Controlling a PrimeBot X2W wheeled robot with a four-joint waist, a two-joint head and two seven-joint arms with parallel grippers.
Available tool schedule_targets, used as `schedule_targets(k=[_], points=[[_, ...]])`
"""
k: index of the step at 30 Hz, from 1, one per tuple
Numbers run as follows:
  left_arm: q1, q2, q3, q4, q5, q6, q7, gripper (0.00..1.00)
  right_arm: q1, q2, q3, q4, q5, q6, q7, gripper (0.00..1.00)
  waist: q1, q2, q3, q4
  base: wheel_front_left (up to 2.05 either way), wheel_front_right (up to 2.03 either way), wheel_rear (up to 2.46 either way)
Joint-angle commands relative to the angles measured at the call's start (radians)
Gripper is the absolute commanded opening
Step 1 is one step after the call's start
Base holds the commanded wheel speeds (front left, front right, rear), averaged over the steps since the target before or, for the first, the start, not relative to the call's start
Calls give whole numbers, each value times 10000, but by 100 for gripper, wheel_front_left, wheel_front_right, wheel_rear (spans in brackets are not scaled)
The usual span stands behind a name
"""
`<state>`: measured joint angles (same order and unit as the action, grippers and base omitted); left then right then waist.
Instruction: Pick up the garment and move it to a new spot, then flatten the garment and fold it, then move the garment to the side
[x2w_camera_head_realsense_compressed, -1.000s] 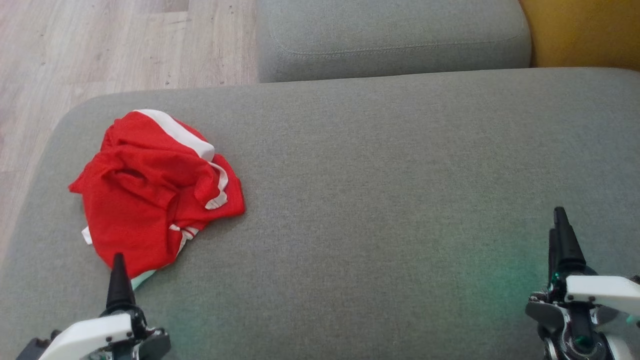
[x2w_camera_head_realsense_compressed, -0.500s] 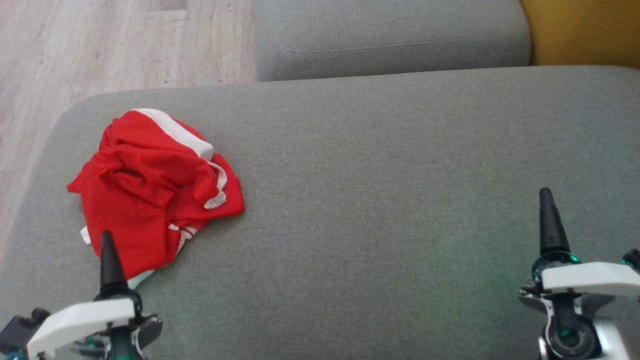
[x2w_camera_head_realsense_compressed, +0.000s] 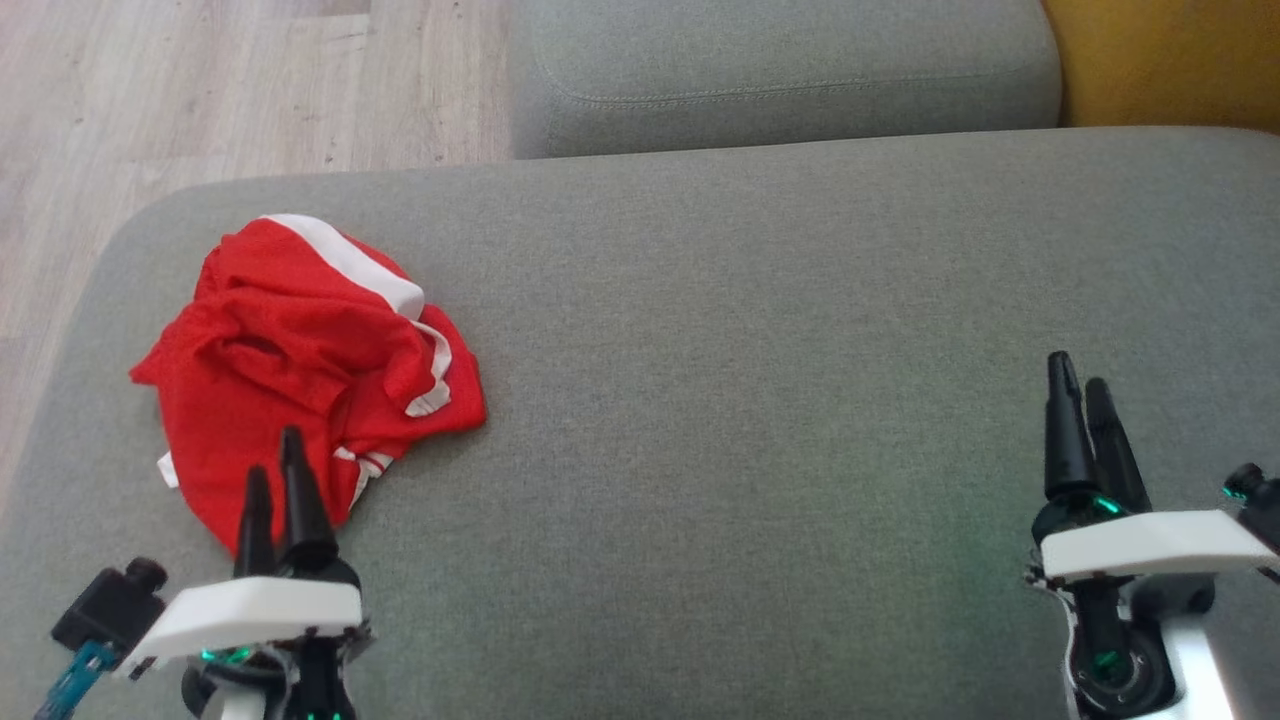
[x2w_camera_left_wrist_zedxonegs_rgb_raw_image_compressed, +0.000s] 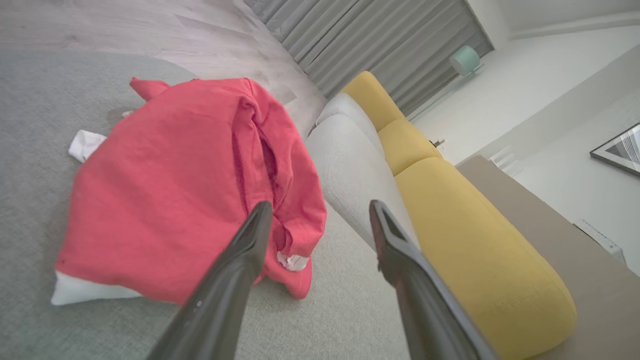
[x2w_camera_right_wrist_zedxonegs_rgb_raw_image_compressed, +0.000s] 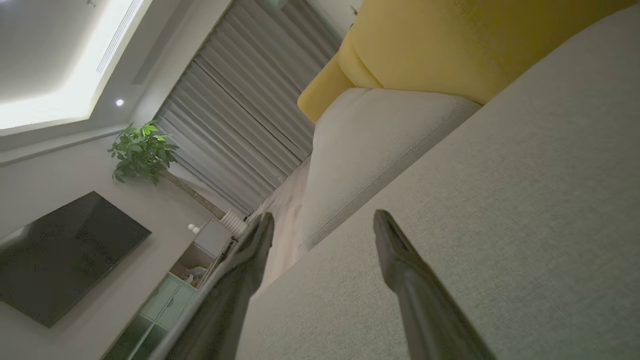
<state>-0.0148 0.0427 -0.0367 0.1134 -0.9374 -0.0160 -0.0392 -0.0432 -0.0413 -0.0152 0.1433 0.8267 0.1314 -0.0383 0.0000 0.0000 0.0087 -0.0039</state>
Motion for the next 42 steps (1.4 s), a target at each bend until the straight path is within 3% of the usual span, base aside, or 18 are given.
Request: schedule_targets(k=[1, 15, 24, 32, 37, 42], points=[[-527, 48, 33, -491, 295, 75, -158, 100, -401, -58, 163, -479, -383, -3, -157, 100, 0, 0, 5, -6, 0, 0, 0], [-673, 165, -544, -908, 2164, 361, -569, 100, -366, -64, 685, -839, -2447, -4, -571, 100, 0, 0, -3, -41, 0, 0, 0], [-680, 162, -635, -1353, 2794, -95, -803, 100, -362, -68, 953, -1062, -3583, -5, -806, 100, 0, 0, 1, -64, 0, 0, 0], [-677, 211, -1026, -756, 4259, -417, -1067, 100, -303, -72, 1071, -1237, -4879, -5, -1071, 100, 0, 0, -64, -87, 0, 0, 0], [-766, 414, -1465, -524, 5277, -302, -1214, 100, -254, -74, 1045, -1126, -5859, -5, -1219, 100, 0, 0, -95, -67, 0, 0, 0], [-907, 710, -2013, -271, 6336, 143, -1361, 100, -285, -76, 1060, -975, -6751, -6, -1366, 100, 0, 0, -101, -56, 0, 0, 0]])
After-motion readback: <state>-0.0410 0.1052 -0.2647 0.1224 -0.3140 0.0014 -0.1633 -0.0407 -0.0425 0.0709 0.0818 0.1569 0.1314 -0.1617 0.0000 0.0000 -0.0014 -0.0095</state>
